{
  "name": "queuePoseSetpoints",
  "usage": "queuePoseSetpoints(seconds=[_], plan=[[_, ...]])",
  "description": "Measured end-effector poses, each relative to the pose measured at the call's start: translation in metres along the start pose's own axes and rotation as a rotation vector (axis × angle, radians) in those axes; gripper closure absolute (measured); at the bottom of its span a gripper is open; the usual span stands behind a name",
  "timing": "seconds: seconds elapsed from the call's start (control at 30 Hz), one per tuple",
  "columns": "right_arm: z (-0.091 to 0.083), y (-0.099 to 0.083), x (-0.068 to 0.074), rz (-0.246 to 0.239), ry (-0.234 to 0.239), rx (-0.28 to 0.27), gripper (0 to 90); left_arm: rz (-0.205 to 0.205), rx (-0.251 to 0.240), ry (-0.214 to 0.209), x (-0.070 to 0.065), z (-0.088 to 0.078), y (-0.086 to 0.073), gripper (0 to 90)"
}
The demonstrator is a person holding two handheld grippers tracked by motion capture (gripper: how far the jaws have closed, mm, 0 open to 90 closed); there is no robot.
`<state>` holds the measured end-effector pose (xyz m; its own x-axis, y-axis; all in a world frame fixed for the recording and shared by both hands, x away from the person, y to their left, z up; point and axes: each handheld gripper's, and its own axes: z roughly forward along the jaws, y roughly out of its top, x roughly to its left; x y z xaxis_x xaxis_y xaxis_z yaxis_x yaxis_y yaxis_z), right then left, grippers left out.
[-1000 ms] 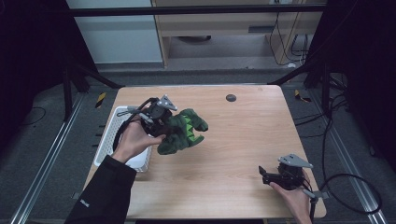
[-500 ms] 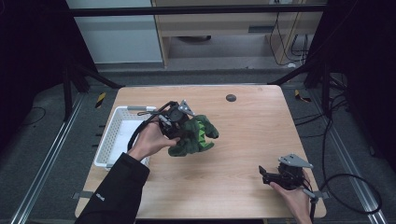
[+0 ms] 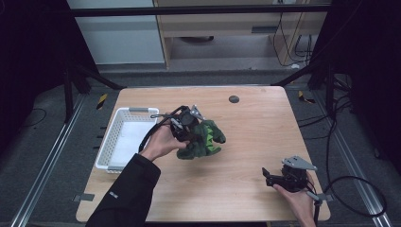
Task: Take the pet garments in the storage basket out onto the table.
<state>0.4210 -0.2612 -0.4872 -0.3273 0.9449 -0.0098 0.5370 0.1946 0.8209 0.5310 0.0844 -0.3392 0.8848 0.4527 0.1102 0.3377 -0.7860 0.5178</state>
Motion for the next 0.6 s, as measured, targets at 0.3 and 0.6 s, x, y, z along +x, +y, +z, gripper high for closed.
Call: queuePoseSetpoints(seconds=[0.3, 0.6], plan=[[-0.001, 0.000, 0.000, -0.004, -0.005, -0.010, 6.9, 0.021, 0.015, -0.025, -0.001, 0.020, 0.005, 74.7], [-0.002, 0.001, 0.000, -0.003, -0.014, -0.030, 7.0, 0.013, 0.032, -0.059, 0.000, 0.040, -0.001, 74.4]])
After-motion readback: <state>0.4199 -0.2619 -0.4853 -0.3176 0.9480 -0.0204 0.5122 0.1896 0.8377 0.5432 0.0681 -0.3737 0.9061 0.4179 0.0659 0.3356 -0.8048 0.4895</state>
